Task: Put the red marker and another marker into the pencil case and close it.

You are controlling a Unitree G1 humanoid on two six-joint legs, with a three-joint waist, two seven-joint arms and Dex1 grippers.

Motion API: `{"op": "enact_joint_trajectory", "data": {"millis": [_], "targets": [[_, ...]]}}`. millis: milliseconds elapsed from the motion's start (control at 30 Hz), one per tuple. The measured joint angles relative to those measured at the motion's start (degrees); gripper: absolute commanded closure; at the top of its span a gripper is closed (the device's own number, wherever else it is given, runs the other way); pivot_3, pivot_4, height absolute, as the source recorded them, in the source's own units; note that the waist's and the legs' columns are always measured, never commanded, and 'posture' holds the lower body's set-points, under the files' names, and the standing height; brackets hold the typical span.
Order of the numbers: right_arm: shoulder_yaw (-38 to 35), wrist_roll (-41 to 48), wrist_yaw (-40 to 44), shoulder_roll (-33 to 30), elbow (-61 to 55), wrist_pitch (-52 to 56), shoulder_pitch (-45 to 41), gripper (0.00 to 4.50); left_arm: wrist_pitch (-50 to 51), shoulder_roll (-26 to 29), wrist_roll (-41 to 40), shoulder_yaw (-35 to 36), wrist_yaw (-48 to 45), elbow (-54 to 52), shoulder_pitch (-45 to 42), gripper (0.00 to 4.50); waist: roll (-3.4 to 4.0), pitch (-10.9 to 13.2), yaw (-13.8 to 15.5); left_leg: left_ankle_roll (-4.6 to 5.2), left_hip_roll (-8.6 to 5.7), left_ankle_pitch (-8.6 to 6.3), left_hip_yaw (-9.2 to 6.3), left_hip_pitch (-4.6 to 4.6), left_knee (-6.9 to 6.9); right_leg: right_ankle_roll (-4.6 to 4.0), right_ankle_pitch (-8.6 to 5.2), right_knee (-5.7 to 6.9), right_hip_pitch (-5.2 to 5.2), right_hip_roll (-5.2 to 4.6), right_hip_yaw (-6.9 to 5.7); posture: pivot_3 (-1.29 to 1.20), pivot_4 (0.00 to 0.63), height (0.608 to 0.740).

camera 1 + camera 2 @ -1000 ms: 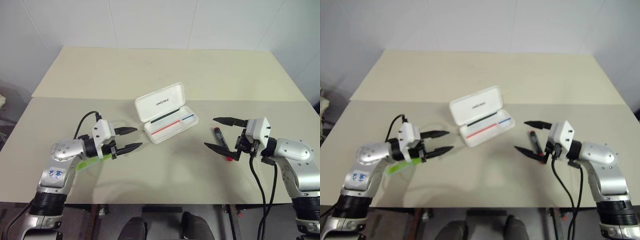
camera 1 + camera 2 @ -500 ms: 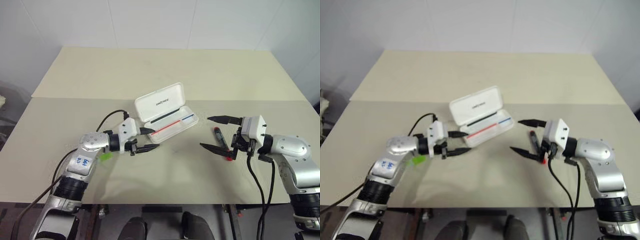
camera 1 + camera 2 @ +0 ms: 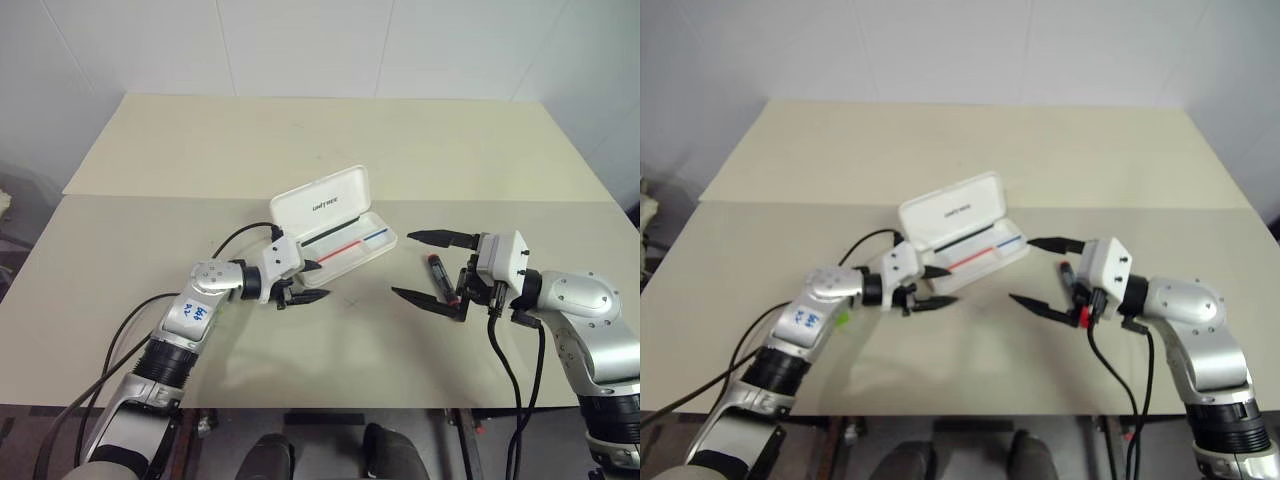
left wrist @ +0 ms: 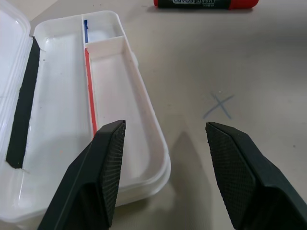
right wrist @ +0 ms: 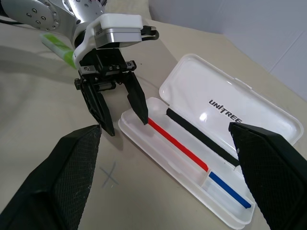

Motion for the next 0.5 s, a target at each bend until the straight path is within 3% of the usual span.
{"op": "enact_joint_trajectory", "data": {"millis": [500], "targets": [[-0.27, 2.85, 3.15, -4.55, -1.04, 4.29, -2.63, 0.0, 4.74, 0.29, 2.67, -4.2, -4.42, 2.45, -5.52, 1.68, -0.01, 0.0, -0.07, 0.01, 0.0, -0.01, 0.01, 0.0, 0.02, 0.0, 0.0, 0.01, 0.0, 0.0, 0.0, 0.0, 0.15, 0.74]]}}
